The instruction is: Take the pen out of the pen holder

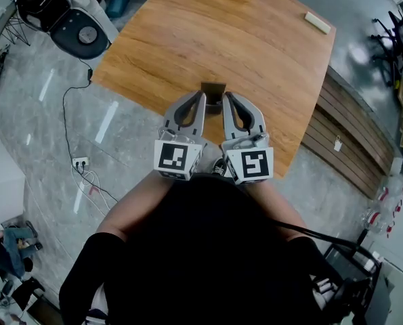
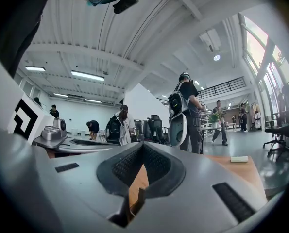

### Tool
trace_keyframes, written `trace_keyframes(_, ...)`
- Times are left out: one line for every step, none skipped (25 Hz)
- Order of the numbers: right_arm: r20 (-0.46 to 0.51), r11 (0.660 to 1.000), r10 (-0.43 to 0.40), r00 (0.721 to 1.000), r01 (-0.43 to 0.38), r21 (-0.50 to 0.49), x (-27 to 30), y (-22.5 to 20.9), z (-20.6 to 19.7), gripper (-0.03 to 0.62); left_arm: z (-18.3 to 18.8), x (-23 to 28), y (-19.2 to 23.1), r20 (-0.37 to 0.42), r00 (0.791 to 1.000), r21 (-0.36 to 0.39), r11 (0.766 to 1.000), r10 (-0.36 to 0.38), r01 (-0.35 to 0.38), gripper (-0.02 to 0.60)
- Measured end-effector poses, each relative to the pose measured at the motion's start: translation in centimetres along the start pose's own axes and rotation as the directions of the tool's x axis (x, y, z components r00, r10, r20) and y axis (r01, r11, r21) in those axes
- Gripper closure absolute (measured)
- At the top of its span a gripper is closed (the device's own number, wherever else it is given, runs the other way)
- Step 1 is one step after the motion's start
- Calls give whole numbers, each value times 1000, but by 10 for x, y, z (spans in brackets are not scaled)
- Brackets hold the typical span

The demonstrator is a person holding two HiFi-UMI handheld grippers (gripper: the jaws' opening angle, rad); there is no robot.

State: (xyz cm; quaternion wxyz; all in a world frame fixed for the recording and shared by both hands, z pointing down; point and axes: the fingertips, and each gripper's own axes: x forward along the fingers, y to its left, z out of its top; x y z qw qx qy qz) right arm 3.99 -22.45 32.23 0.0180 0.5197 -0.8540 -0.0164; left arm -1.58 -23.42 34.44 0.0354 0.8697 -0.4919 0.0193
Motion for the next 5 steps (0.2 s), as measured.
trace_keyframes(-3,1000,-1,1000,1,1,0,0,-1,582,1,1,1,1,1000,2,1000,0,0,575)
trace_keyframes(-7,1000,-2,1000,2,2,0,0,-1,582,2,1,0,3,1000,0,1000,0,0,575)
trace_keyframes(-9,1000,-4,1000,4,3,-1,-1,-2,582,2,1,0,3,1000,-3,1000,-1,1,575)
trace_keyframes(-11,1000,-7,1000,7,6,-1,-1,-2,582,3,1,0,4,1000,-7,1000,-1,1,575)
trace_keyframes(-12,1000,-10,1000,10,9,-2,-1,-3,582,4,1,-1,4,1000,-10,1000,-1,1,575)
